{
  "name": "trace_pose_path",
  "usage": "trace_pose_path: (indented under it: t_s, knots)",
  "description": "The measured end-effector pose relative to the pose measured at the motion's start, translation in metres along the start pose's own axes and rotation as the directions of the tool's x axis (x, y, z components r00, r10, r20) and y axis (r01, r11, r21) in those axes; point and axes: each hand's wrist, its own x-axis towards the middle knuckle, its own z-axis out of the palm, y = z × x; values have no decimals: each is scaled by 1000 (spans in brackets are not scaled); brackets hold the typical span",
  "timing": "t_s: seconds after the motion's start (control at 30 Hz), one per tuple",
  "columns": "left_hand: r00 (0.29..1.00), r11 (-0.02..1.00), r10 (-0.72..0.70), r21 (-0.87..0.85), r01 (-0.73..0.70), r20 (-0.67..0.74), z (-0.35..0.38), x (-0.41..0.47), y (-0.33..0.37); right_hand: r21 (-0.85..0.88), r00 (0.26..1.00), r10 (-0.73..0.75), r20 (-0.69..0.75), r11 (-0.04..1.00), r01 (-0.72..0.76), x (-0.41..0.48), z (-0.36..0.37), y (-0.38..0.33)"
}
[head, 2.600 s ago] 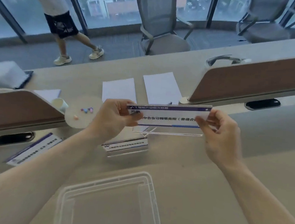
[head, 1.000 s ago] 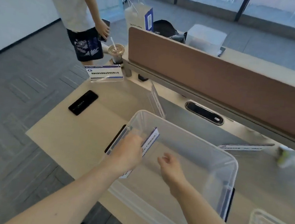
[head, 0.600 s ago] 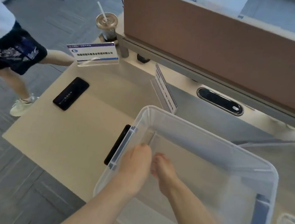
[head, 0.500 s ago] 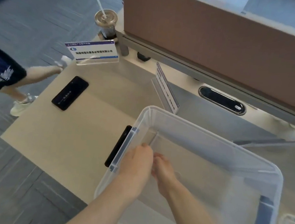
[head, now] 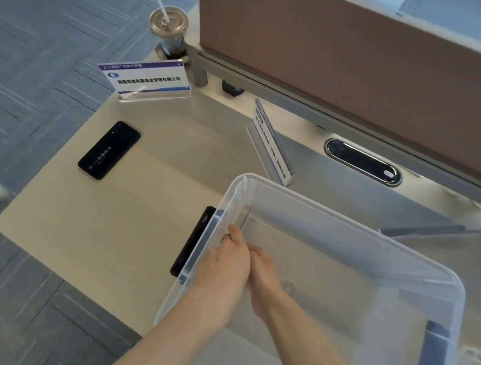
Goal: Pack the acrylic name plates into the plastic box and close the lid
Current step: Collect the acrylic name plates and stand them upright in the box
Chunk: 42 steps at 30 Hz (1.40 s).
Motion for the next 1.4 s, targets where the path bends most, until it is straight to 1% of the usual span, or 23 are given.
trace_pose_path:
  t_s: [0.1, 0.23, 0.33, 0.4, 0.43, 0.5, 0.57, 0.63, 0.73, 0.83, 0.93, 1.07, 1.13, 1.2, 1.3, 1.4]
  knots:
    - [1000, 998, -10, -62, 10, 15, -1, 0, 0, 27, 1000, 6, 4, 1000, -7, 1, 1, 1]
    - [1000, 1000, 21, 10, -21, 4, 2, -1, -1, 63, 999, 7, 48, 998, -10, 1, 2, 2]
    - [1000, 1000, 20, -4, -19, 21, 7, 1, -2, 104, 996, 10, 84, 994, -18, -2, 3, 1]
    - [1000, 1000, 29, -11, -29, -5, 3, -6, -1, 98, 996, -8, 85, 995, 0, -12, 1, -1]
    - [998, 998, 55, -14, -55, -35, -2, -14, 1, 88, 997, -25, 78, 996, 18, -21, -2, -4]
    - [985, 988, 151, -23, -153, -86, -18, -35, 8, 88, 997, -66, 40, 994, 62, -44, -14, -10]
    - [950, 961, 257, -52, -270, -179, -38, -56, 14, 109, 993, -116, -19, 987, 117, -77, -35, -24]
    - [901, 916, 328, -139, -377, -284, -61, -74, 25, 119, 977, -199, -71, 971, 207, -118, -66, -40]
    - [802, 766, 422, -307, -565, -424, -95, -101, 63, 173, 933, -321, -163, 922, 347, -187, -126, -58]
    - [708, 647, 513, -323, -691, -485, -120, -132, 123, 205, 869, -412, -273, 858, 471, -248, -194, -62]
    - [652, 540, 604, -366, -758, -458, -122, -169, 192, 184, 770, -462, -441, 793, 581, -300, -265, -45]
    - [570, 441, 726, -374, -816, -385, -86, -233, 273, 215, 661, -416, -624, 722, 657, -365, -362, 5]
    - [534, 424, 767, -343, -838, -356, -58, -264, 309, 225, 609, -386, -693, 686, 692, -397, -407, 39]
    - [525, 414, 785, -352, -839, -328, -30, -293, 342, 211, 570, -376, -730, 669, 713, -425, -448, 72]
    - [546, 409, 790, -424, -808, -279, 13, -329, 387, 203, 562, -354, -748, 683, 701, -459, -501, 115]
    - [563, 426, 785, -436, -793, -257, 51, -354, 427, 193, 543, -330, -772, 693, 695, -477, -545, 150]
